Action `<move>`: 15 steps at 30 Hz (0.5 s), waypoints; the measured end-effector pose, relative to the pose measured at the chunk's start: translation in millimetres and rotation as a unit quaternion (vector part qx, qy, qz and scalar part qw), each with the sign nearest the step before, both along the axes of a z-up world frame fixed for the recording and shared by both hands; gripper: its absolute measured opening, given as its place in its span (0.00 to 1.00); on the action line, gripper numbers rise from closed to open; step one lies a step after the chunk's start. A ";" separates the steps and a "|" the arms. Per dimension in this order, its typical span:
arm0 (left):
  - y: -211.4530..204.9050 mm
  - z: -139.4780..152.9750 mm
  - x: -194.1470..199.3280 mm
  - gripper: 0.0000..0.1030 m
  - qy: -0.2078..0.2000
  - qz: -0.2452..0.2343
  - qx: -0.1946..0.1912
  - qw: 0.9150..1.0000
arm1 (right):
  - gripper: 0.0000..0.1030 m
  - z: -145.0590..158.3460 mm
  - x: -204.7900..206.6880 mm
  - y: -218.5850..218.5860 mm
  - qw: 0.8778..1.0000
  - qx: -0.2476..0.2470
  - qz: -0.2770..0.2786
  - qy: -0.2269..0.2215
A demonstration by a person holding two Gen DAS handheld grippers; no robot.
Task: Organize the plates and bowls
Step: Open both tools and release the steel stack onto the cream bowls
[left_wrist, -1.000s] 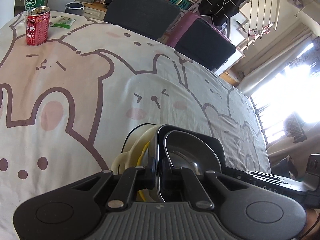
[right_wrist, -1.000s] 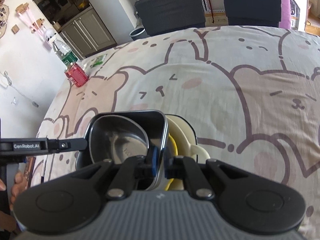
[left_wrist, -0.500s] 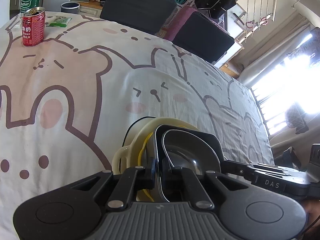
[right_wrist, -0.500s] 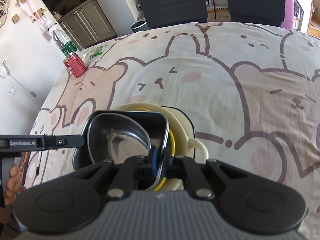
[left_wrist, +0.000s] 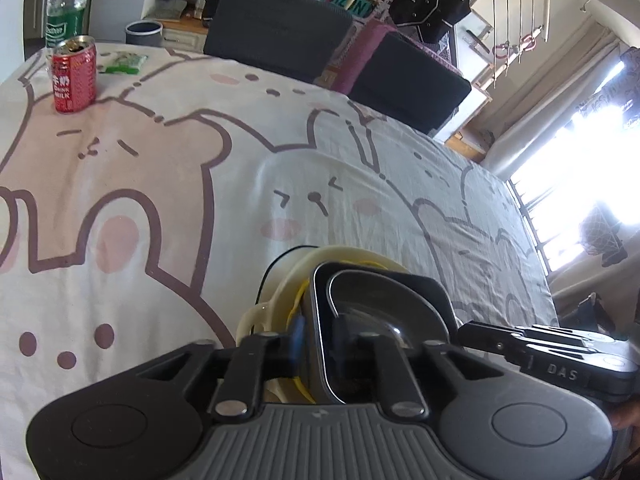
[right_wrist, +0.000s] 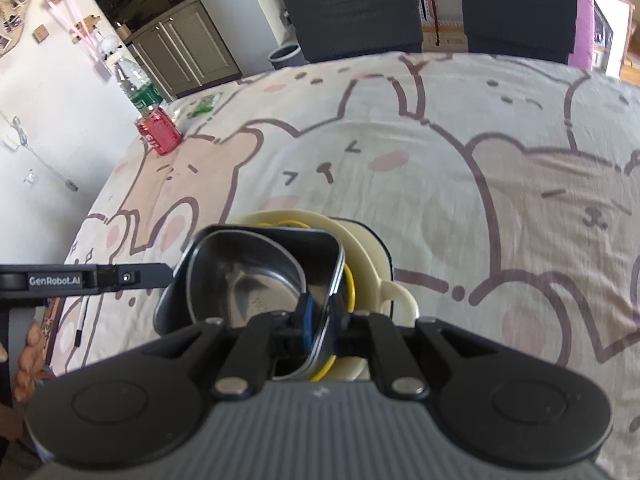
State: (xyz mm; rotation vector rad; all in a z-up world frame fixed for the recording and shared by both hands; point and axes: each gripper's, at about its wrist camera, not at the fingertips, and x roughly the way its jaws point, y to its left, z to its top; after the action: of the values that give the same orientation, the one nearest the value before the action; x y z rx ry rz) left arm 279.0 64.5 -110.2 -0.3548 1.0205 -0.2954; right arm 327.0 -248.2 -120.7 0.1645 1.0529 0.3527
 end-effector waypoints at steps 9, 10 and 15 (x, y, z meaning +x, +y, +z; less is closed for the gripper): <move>-6.5 20.1 -9.7 0.83 -0.053 0.005 0.043 0.998 | 0.82 28.4 -21.2 -11.2 0.993 -0.058 -0.023 -0.097; -8.2 23.2 -11.2 0.87 -0.057 0.008 0.045 0.997 | 0.85 30.3 -23.8 -14.0 0.991 -0.070 -0.035 -0.109; -19.2 41.7 -28.5 1.00 -0.079 0.014 0.059 0.995 | 0.98 46.0 -38.0 -28.7 0.983 -0.074 -0.085 -0.143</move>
State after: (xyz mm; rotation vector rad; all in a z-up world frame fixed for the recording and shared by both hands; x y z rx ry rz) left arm 250.5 45.3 -68.5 -0.2342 0.8732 -0.2325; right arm 289.0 -276.9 -74.7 0.0670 0.7705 0.1362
